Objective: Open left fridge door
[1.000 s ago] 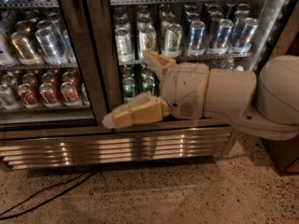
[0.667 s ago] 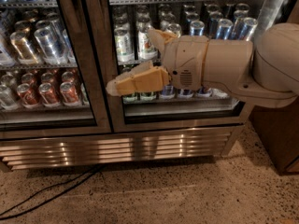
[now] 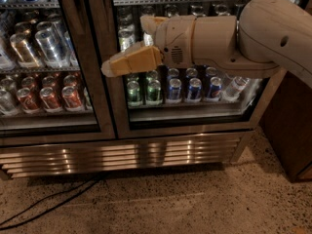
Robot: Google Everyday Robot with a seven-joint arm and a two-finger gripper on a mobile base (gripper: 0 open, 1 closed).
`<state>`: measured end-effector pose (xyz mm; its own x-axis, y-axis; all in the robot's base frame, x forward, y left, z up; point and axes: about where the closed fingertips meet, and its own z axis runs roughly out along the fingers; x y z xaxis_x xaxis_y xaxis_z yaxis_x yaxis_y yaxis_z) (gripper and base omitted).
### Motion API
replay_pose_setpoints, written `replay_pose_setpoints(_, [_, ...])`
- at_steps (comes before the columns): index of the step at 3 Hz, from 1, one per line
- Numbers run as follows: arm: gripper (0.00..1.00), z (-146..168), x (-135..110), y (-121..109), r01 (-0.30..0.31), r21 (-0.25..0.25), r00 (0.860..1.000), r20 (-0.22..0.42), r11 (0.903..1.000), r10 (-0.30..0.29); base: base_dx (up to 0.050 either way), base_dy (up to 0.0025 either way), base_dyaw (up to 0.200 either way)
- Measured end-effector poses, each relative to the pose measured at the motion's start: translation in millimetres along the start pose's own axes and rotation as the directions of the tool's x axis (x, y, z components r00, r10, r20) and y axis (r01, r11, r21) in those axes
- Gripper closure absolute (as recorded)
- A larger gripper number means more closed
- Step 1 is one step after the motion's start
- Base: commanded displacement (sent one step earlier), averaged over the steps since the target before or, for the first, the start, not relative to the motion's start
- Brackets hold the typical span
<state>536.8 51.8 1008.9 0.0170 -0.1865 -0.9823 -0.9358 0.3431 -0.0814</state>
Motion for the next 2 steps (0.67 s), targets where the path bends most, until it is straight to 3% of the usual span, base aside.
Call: replay_pose_setpoints(2, [0.0, 3.2, -3.3, 9.4, 0.012, -0.024, 1.0, 0.006, 0.9996, -0.012, 0.0, 0.0, 0.0])
